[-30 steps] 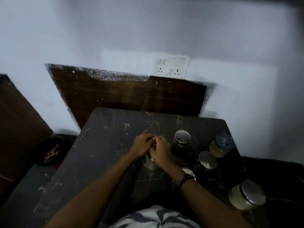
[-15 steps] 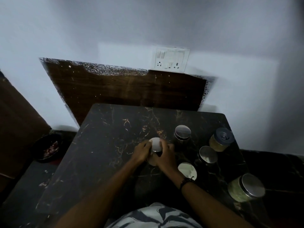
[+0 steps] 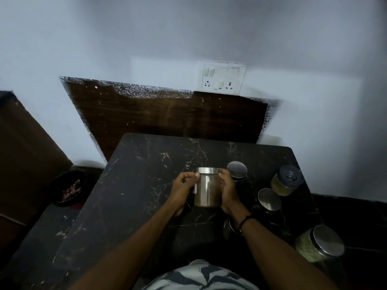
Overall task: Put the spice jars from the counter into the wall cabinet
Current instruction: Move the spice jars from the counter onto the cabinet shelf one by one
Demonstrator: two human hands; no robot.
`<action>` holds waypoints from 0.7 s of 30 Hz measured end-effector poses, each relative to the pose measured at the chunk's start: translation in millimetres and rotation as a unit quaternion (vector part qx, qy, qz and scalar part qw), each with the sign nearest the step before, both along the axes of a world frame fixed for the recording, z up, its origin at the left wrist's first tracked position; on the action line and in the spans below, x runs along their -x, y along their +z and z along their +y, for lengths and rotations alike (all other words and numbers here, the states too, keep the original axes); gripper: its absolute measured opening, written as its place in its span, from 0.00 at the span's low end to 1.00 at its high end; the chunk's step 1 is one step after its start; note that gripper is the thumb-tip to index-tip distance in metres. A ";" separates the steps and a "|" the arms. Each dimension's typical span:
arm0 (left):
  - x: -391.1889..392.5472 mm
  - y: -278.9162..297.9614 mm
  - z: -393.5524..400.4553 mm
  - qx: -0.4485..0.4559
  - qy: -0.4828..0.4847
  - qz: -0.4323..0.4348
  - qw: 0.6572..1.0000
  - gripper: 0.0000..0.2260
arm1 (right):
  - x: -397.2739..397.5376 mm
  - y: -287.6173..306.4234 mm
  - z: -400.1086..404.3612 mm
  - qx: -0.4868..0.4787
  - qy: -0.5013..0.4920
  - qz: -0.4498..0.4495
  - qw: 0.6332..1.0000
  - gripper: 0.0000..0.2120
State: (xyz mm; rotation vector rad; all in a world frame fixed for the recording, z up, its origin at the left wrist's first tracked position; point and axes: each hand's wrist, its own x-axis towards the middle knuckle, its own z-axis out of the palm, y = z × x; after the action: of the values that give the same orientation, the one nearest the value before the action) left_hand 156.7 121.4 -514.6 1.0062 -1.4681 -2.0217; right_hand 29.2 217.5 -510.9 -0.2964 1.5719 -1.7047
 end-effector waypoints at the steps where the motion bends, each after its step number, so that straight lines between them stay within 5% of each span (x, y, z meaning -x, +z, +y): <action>1: -0.3 2.1 2.3 -0.025 -0.007 0.005 1.000 0.15 | -2.9 -0.2 1.1 0.004 0.004 -0.045 0.999 0.18; 6: -2.5 2.2 12.7 -0.106 0.017 0.053 0.993 0.16 | -12.5 -2.1 3.9 0.035 0.019 -0.180 0.983 0.26; 10: -7.8 2.9 16.7 -0.154 0.038 0.074 0.985 0.10 | -14.5 -5.1 4.7 0.033 0.025 -0.174 0.984 0.25; 15: -7.3 7.5 18.6 -0.180 0.004 0.065 0.981 0.22 | -19.7 -6.5 4.4 0.034 0.012 -0.202 0.979 0.24; 21: -1.1 29.3 11.4 -0.178 -0.012 0.100 0.979 0.22 | -8.8 25.5 -10.1 0.013 0.035 -0.160 0.986 0.26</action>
State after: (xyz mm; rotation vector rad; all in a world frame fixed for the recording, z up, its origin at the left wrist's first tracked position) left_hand 157.8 132.7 -485.2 0.8862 -1.0401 -2.3800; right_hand 38.1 207.3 -485.4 -0.0836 1.2897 -1.6276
